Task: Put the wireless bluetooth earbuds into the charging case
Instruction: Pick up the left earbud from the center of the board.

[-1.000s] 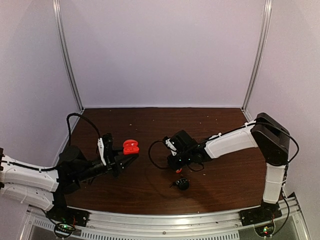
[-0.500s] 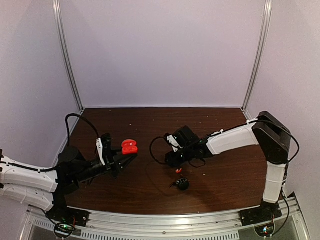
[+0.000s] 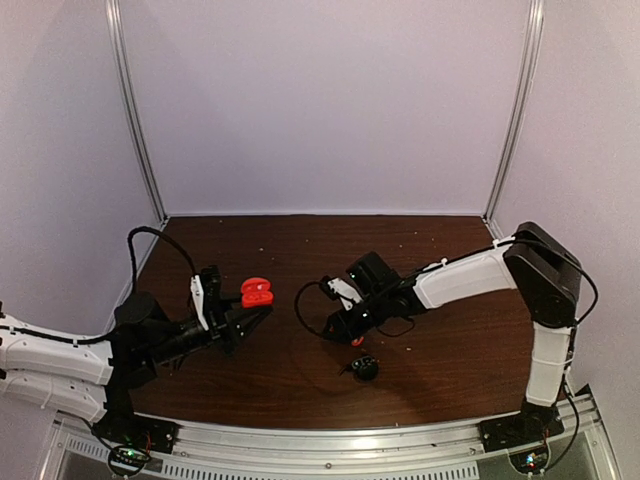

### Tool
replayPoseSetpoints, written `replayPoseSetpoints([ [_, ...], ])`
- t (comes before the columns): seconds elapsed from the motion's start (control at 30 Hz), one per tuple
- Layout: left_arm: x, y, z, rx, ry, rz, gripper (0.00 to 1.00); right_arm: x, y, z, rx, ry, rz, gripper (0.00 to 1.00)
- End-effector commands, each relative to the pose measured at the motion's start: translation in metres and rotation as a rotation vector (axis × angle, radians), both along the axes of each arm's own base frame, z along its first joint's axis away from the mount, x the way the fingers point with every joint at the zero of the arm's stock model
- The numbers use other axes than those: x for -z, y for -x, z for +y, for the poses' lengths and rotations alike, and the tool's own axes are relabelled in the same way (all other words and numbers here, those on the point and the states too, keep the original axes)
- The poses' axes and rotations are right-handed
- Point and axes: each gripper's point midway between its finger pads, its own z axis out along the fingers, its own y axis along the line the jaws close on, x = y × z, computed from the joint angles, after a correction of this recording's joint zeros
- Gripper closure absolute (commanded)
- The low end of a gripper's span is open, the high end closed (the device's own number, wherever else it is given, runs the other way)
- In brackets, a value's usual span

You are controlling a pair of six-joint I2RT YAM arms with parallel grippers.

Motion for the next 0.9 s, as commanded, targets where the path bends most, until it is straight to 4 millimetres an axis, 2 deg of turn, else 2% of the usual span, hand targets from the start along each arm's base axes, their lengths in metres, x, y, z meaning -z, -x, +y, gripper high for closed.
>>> replayPoseSetpoints([
  [0.0,-0.006,-0.003,0.006,-0.028,0.015,-0.026,0.99,0.002,0.021,0.016,-0.072,-0.029,0.048,0.53],
  [0.13,-0.006,-0.004,0.007,-0.035,0.013,-0.029,0.99,-0.005,0.033,0.037,-0.132,-0.069,0.051,0.53],
  [0.27,-0.007,-0.006,0.008,-0.040,0.013,-0.020,0.98,-0.013,0.027,0.052,-0.177,-0.080,0.022,0.53],
  [0.37,-0.009,-0.007,0.007,-0.030,0.008,-0.004,0.98,-0.031,0.017,0.056,-0.231,-0.041,-0.064,0.54],
  [0.5,-0.013,-0.006,0.011,-0.028,0.017,-0.002,0.98,-0.052,-0.004,0.036,-0.282,0.093,-0.235,0.54],
  [0.6,-0.017,-0.007,0.015,-0.036,0.032,-0.006,0.98,-0.056,-0.023,0.013,-0.305,0.187,-0.314,0.53],
  [0.7,-0.019,-0.008,0.016,-0.040,0.035,-0.007,0.98,-0.052,-0.038,-0.004,-0.304,0.244,-0.341,0.52],
  [0.83,-0.019,-0.008,0.014,-0.034,0.023,-0.008,0.98,-0.033,-0.039,-0.016,-0.328,0.284,-0.309,0.52],
  [0.87,-0.020,-0.009,0.015,-0.036,0.023,-0.006,0.98,-0.032,-0.048,-0.023,-0.278,0.292,-0.296,0.52],
])
